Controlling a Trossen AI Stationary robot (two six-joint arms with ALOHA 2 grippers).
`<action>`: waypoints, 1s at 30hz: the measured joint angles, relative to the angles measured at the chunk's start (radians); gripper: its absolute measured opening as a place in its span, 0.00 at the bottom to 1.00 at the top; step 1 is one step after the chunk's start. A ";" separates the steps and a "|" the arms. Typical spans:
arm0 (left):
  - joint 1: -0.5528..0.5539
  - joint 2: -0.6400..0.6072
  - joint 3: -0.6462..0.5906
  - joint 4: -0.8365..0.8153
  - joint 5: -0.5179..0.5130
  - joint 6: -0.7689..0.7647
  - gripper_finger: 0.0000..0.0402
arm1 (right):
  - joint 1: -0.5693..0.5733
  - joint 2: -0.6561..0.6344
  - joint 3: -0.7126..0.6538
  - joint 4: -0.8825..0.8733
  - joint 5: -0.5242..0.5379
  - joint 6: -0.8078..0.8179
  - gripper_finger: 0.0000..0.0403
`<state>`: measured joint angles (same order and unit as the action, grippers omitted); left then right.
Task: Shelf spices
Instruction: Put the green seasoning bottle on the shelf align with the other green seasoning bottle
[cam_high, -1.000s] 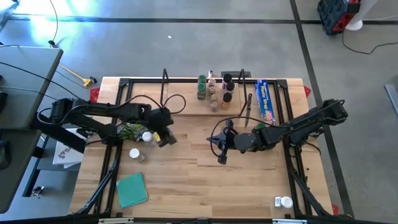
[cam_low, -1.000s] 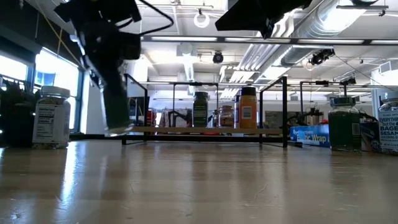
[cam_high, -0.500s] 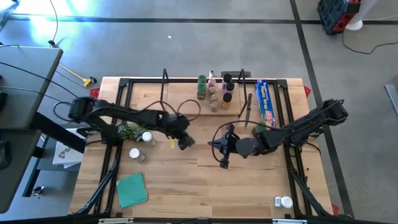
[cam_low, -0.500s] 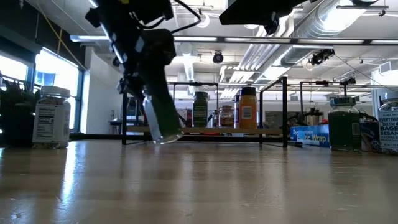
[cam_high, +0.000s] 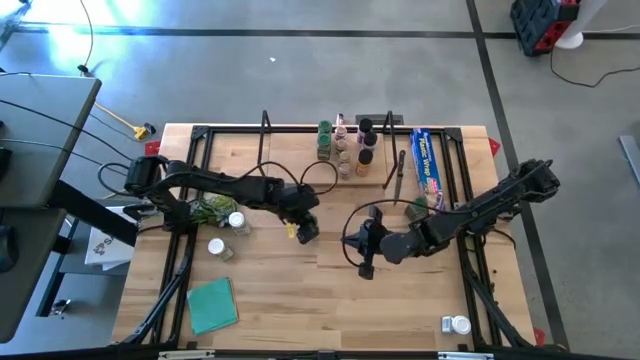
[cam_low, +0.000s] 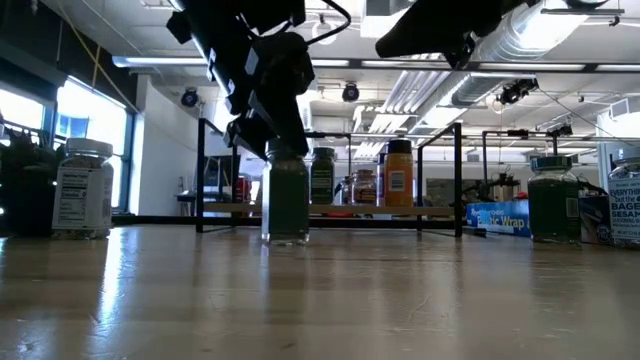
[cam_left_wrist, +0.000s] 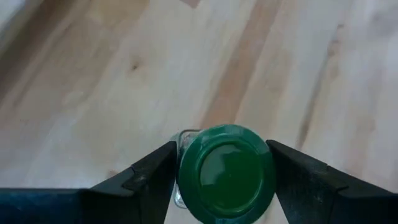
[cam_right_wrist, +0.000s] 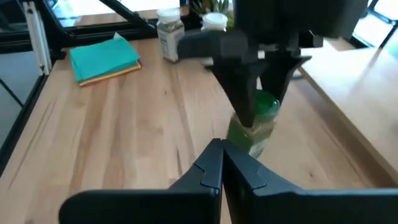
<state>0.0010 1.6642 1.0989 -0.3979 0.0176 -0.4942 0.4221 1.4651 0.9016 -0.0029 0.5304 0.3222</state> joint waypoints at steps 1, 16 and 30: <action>0.003 0.000 0.000 0.007 0.029 0.000 0.59 | -0.001 0.000 0.000 -0.006 0.007 0.017 0.00; 0.033 -0.203 0.014 -0.053 0.125 0.094 0.59 | -0.063 0.152 0.004 0.188 -0.071 -0.085 0.48; -0.116 -0.458 -0.175 -0.384 -0.302 0.005 0.60 | -0.048 0.471 0.448 -0.134 0.255 0.052 0.71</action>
<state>-0.1146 1.2059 0.9241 -0.7820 -0.2842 -0.4888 0.3737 1.9357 1.3492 -0.1367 0.7851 0.3740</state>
